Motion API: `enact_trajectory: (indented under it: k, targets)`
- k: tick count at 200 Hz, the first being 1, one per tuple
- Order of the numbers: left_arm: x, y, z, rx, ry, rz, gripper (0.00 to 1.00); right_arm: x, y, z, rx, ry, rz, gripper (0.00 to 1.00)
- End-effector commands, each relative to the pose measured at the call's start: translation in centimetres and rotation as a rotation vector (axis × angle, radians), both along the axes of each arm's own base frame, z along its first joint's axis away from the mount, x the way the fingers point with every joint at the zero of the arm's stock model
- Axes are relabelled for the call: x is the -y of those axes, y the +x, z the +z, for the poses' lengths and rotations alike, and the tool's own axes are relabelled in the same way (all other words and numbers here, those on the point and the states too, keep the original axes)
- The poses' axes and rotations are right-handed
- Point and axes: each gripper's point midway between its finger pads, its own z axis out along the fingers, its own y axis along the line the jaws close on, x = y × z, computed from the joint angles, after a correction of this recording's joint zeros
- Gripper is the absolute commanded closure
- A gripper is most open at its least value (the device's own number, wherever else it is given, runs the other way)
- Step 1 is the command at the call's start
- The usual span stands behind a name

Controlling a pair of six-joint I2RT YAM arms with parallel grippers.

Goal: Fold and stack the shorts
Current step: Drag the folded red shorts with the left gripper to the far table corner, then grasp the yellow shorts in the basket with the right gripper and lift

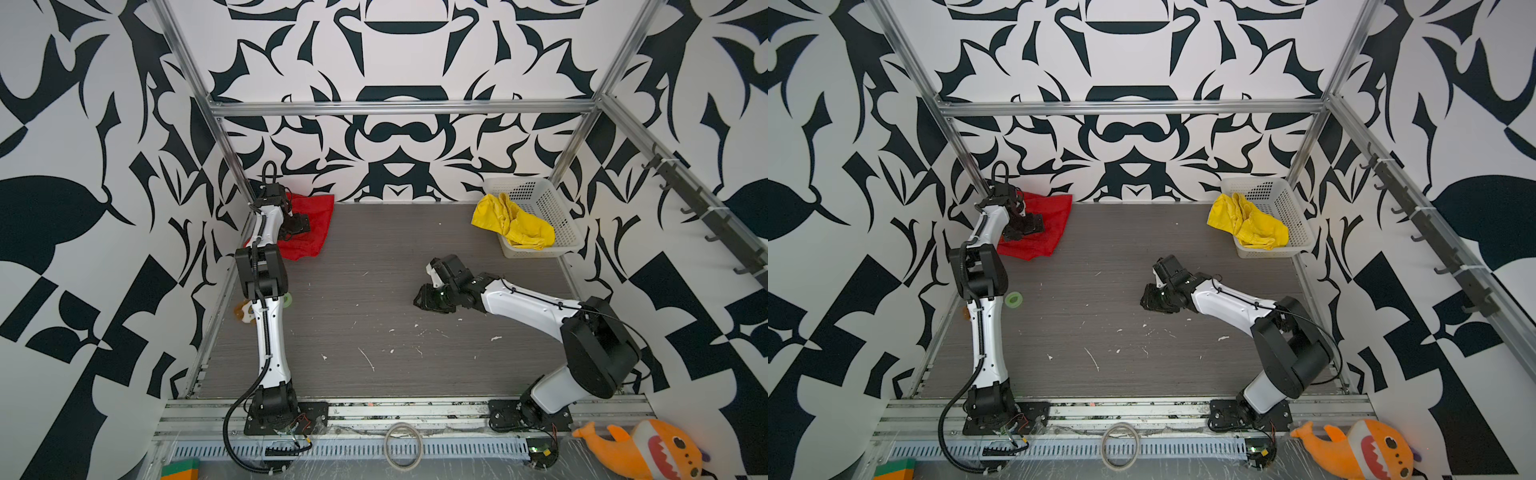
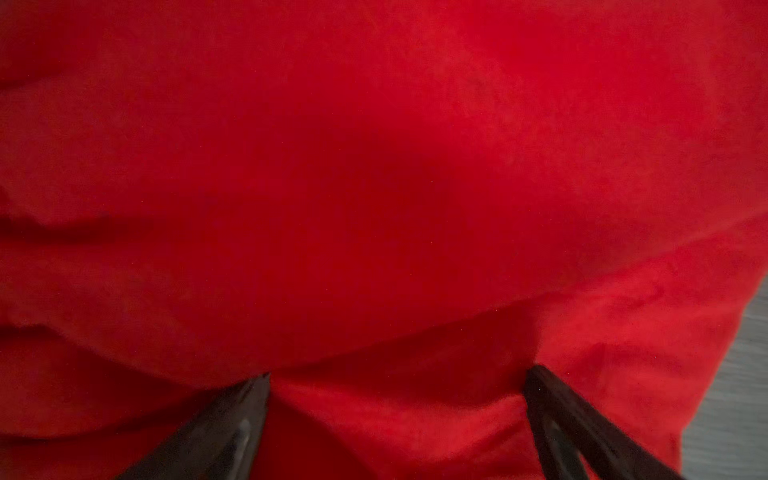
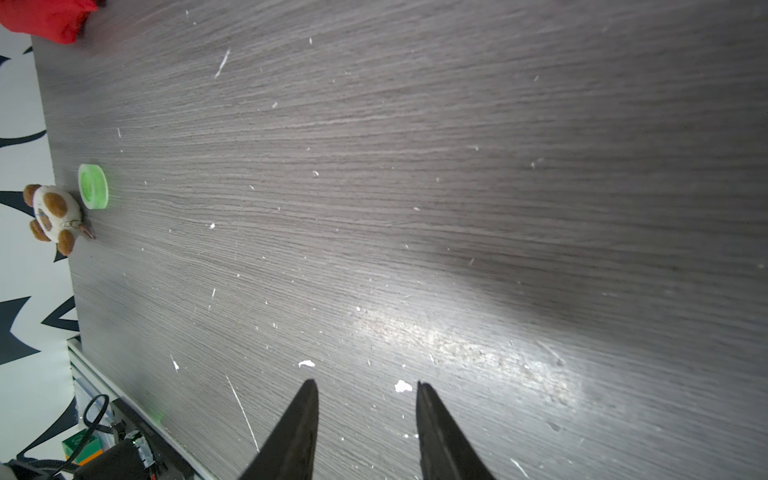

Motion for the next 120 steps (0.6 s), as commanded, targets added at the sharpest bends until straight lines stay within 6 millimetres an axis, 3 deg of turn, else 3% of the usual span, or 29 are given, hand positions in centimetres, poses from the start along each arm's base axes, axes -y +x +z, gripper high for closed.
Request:
enact_trajectory:
  k: [1,26,42,63,67,79,98,120]
  targets:
    - [1.3,-0.3,1.1,-0.007,-0.059,-0.027,0.0,-1.1,1.5,2.1,0.047,0.029,-0.005,0.57]
    - [2.3,-0.1,6.7,0.087,-0.096,-0.018,0.01,-1.6,2.2,3.8,0.082,0.049,0.005,0.56]
    - [3.0,-0.8,11.8,0.164,-0.092,-0.023,0.0,-1.6,2.6,5.2,0.112,0.046,0.014,0.56]
    - [4.6,-3.3,17.6,0.242,-0.101,-0.034,0.0,-0.5,3.4,7.2,0.155,0.021,0.012,0.53]
    - [5.1,-4.0,19.4,0.271,-0.099,-0.044,0.0,-0.2,3.6,7.6,0.163,0.016,0.009,0.53]
    - [6.5,-6.4,22.0,0.307,-0.092,-0.063,0.01,1.1,4.4,8.5,0.185,0.0,-0.007,0.52]
    - [9.3,-10.6,24.3,0.37,-0.068,-0.112,0.0,4.3,6.2,10.0,0.218,-0.033,-0.045,0.52]
    - [13.0,-15.6,23.3,0.421,-0.087,-0.167,0.0,9.2,8.9,11.8,0.267,-0.113,-0.088,0.51]
